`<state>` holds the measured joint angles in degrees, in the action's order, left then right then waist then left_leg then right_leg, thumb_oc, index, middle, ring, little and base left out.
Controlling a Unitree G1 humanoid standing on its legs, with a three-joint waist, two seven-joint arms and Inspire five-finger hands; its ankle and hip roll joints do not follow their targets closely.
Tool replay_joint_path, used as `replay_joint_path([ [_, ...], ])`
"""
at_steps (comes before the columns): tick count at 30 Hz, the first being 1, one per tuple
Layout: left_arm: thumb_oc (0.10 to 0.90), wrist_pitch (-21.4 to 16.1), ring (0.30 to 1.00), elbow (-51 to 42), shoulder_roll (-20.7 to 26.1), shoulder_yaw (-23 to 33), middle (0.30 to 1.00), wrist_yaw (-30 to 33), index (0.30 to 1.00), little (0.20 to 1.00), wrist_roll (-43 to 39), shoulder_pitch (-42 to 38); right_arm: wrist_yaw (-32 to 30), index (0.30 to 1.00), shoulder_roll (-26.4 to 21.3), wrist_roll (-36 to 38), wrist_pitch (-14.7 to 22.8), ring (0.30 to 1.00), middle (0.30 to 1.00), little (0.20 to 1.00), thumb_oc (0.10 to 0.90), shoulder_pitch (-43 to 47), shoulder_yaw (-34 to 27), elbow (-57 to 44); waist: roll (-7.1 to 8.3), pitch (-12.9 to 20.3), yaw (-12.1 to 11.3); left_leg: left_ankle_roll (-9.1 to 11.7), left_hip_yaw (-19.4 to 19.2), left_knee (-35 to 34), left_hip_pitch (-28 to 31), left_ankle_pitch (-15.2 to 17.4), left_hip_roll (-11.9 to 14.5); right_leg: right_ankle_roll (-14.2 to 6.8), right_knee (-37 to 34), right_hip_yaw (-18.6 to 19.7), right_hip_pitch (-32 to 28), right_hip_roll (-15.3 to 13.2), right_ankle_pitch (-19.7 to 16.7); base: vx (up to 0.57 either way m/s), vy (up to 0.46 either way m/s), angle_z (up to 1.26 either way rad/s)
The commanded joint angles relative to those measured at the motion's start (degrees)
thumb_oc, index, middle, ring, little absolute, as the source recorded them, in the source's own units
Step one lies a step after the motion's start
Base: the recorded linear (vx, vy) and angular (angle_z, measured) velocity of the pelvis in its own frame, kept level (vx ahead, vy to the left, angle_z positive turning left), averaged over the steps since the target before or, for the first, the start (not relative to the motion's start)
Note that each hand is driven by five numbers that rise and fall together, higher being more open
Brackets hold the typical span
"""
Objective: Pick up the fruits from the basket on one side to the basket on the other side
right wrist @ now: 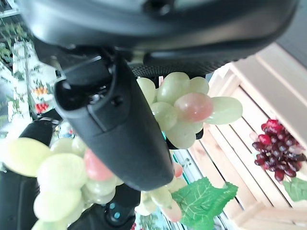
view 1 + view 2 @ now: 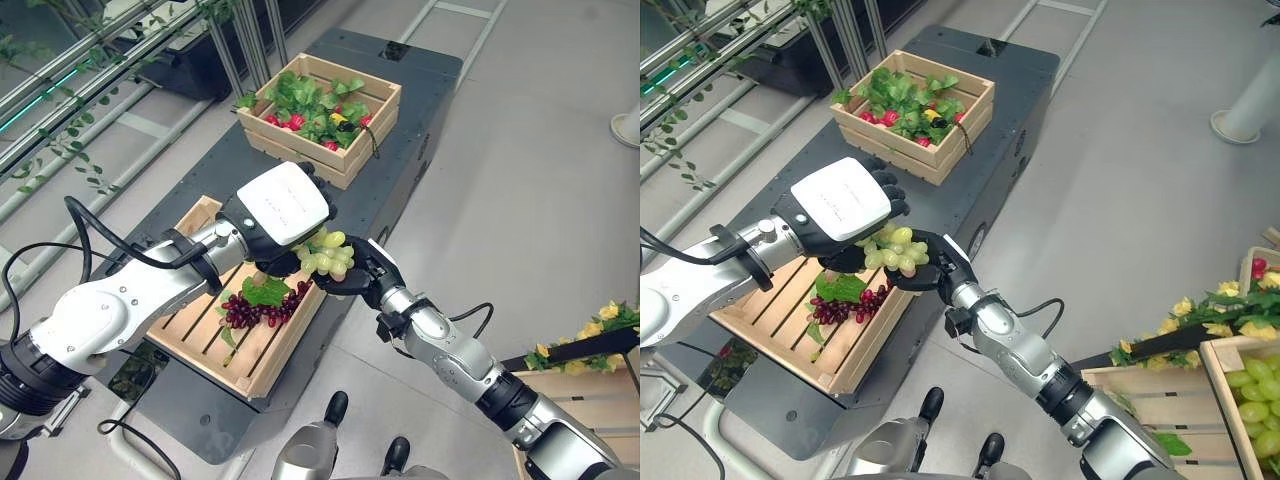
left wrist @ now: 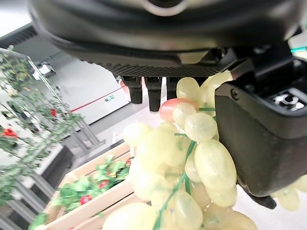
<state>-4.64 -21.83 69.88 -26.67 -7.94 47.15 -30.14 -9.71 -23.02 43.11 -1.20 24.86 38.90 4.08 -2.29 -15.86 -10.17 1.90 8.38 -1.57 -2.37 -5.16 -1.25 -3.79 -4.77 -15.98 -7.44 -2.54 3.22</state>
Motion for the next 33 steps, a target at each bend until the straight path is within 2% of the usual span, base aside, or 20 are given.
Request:
replay_joint_path([
  [1,0.800,5.40,0.900,8.40,-3.10,3.25,0.900,0.18,0.900,0.900,-7.41,1.22,-1.50,0.300,0.08,0.91,7.71,0.300,0.300,0.300,0.400,-3.88,-7.50,-6.11,0.73,10.38,1.34,-1.53,-2.41,-3.43,2.27,2.91,-1.76,-1.12,0.61,1.63,3.27,-1.23,-3.43,0.01,0.037,-0.17],
  [2,0.800,5.36,0.900,8.63,-3.47,3.54,0.900,0.25,0.900,0.900,-8.17,1.53,-1.37,0.300,-0.07,1.04,7.64,0.300,0.300,0.300,0.400,-4.32,-7.94,-6.29,0.73,10.34,1.54,-1.58,-2.60,-3.43,2.36,2.98,-1.74,-1.17,0.62,1.79,3.28,-1.24,-3.47,0.01,0.044,-0.25],
  [7,0.800,5.41,0.900,10.38,-7.41,5.85,0.900,-7.17,0.900,0.900,-24.57,4.00,-1.65,0.300,-1.09,0.23,7.42,0.300,0.300,0.300,0.400,-8.20,-11.84,-8.15,0.60,9.88,3.67,-2.06,-4.23,-3.43,3.33,3.69,-1.48,-1.47,0.81,3.37,3.38,-1.20,-3.65,0.00,0.050,-0.15],
  [8,0.800,6.38,0.900,10.72,-8.96,5.85,0.900,-10.57,0.900,0.900,-31.07,4.18,-1.47,0.300,-1.50,0.35,7.53,0.300,0.300,0.300,0.400,-9.10,-12.70,-8.44,0.57,9.72,4.45,-2.21,-4.75,-3.43,3.72,3.93,-1.43,-1.50,0.90,3.95,3.38,-1.14,-3.65,0.01,0.064,-0.15],
  [12,0.800,10.53,0.900,10.76,-14.17,4.63,0.900,-16.45,0.900,0.900,-40.62,3.26,-1.00,0.300,-1.39,0.13,7.85,0.300,0.300,0.300,0.400,-11.37,-14.65,-8.23,0.40,9.56,6.52,-2.58,-6.18,-3.43,4.81,4.64,-1.26,-1.49,0.69,5.56,3.19,-0.85,-3.81,0.02,0.069,-0.14],
  [15,0.800,13.18,0.900,10.74,-16.62,4.25,0.900,-15.74,0.900,0.900,-43.47,2.90,-0.73,0.300,-1.53,-0.12,8.60,0.300,0.300,0.300,0.400,-13.10,-15.34,-8.01,0.35,9.62,8.07,-2.72,-7.42,-3.43,5.58,5.19,-1.07,-1.57,0.55,7.02,3.09,-0.60,-3.87,0.02,0.055,-0.19],
  [24,0.800,12.03,0.900,11.92,-17.61,7.58,0.900,-15.50,0.900,0.900,-48.79,5.34,0.15,0.300,-2.18,-1.54,9.75,0.300,0.300,0.300,0.400,-16.74,-18.30,-8.95,0.05,9.36,10.58,-3.08,-9.96,-3.43,6.72,6.20,-0.79,-1.78,-0.18,9.84,2.96,-0.15,-4.26,0.00,0.051,-0.29],
  [28,0.800,11.52,0.900,13.04,-18.01,8.59,0.900,-13.46,0.900,0.900,-52.67,5.38,1.30,0.300,-2.82,1.95,9.85,0.300,0.300,0.300,0.400,-16.94,-20.07,-10.77,0.05,9.30,11.74,-3.07,-11.31,-3.43,7.13,6.61,-0.49,-2.00,-0.23,10.92,3.09,-0.05,-4.46,0.00,0.049,-0.25],
  [33,0.800,10.72,0.900,14.31,-20.35,11.03,0.900,-9.95,0.900,0.900,-58.69,6.55,4.91,0.300,-3.29,7.10,8.16,0.300,0.300,0.300,0.400,-16.82,-24.71,-15.02,0.40,9.12,13.22,-3.01,-12.98,-3.43,7.56,7.21,-0.10,-2.25,-0.23,12.15,3.38,0.12,-4.62,0.00,0.046,-0.19],
])
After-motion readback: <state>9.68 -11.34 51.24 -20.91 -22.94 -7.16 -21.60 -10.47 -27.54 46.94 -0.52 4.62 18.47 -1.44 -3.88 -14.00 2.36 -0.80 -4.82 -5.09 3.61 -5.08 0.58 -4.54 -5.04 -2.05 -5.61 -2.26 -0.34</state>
